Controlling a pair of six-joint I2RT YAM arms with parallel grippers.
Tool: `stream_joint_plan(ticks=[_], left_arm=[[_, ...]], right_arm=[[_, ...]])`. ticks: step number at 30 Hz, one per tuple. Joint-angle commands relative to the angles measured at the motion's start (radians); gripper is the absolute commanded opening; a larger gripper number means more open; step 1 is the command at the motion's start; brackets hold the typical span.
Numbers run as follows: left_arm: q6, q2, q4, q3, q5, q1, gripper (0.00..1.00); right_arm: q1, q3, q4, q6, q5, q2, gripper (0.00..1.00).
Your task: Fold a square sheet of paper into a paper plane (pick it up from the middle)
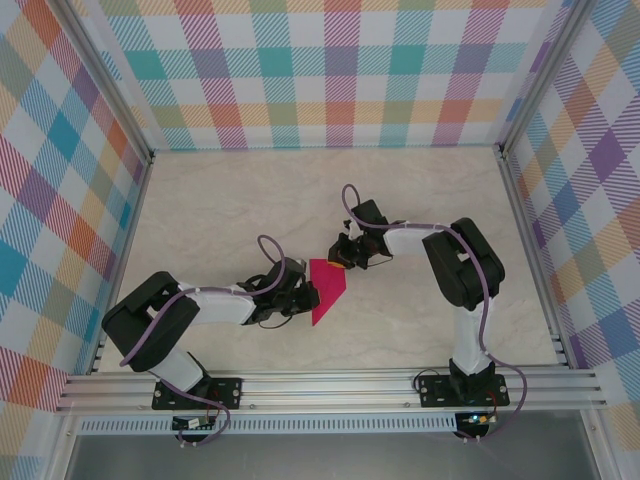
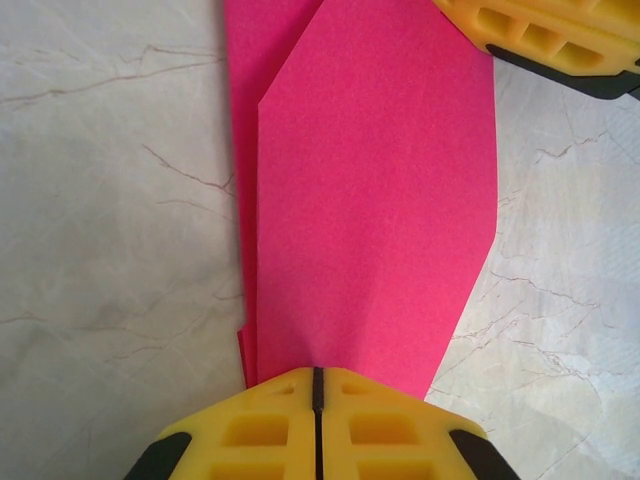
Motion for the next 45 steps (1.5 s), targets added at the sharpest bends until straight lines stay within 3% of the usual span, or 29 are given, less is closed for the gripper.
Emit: stream_joint_plan(ticks=[1,19,26,33,45], left_arm=[[0.045,0.076,-0.259,-0.044,-0.038,0.005,0.07],[0.044,0.095,-0.249,-0.048,-0.027,0.005,0.07],[0.042,0.090,-0.253,-0.044,-0.025,0.005,0.07],[0.043,0.080,-0.257,-0.040,-0.027,0.005,0.07],[0.047,0.076,-0.264,-0.031,-0.021,0.006,0.07]], right_arm=[[-0.053,-0.009,-0.033,-0.026,0.114,0.013,0.09],[-0.084,0.081,-0.109,-0.055,0.135,0.014,0.10],[-0.081,0.063,-0.135,-0.080,0.102,-0.095,0.12],[-0.019,-0.062,-0.039,-0.035,-0.040,-0.166,0.09],[0.067,0.004,-0.065,-0.041,-0.009,-0.043,0.08]])
